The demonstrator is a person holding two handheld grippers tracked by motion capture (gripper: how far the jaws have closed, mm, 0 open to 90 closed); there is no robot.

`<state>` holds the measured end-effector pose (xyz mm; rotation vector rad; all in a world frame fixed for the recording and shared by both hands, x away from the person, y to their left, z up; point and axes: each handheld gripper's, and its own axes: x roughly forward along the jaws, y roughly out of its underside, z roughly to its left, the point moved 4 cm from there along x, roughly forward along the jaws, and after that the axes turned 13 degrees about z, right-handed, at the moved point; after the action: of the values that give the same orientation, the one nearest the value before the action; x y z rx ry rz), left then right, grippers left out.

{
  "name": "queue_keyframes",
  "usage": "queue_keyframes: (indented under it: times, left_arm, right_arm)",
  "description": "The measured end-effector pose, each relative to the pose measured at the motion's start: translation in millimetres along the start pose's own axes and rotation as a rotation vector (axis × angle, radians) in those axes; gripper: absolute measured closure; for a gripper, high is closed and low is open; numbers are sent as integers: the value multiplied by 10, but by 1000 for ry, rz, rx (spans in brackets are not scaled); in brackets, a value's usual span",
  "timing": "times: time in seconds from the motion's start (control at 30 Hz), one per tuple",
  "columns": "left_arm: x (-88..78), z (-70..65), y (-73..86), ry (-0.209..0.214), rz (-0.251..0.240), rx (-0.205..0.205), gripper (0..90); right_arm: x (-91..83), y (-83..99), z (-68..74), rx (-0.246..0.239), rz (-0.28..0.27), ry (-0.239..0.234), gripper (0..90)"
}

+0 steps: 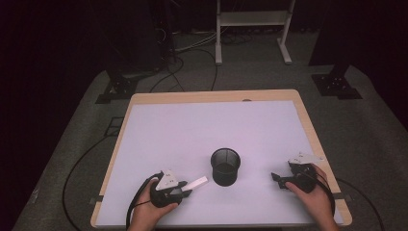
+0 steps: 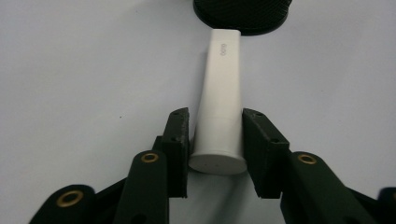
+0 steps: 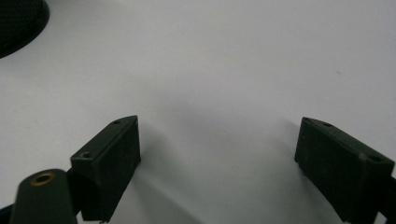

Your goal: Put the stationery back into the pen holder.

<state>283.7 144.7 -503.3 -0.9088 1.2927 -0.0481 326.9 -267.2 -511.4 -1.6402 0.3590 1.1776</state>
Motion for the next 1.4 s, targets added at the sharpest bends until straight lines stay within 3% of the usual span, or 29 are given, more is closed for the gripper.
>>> queue_keyframes:
  times: [0.47,1.07,1.4]
  left_arm:
    - [-25,5,-16,3,2,-9,646]
    - [-193,2,-60,29,-68,-38,647]
    - [-345,36,-102,20,-115,-49,648]
  right_arm:
    - [0,0,-1,0,0,-1,132]
    - [0,0,-1,0,0,-1,132]
    - [0,0,-1,0,0,-1,132]
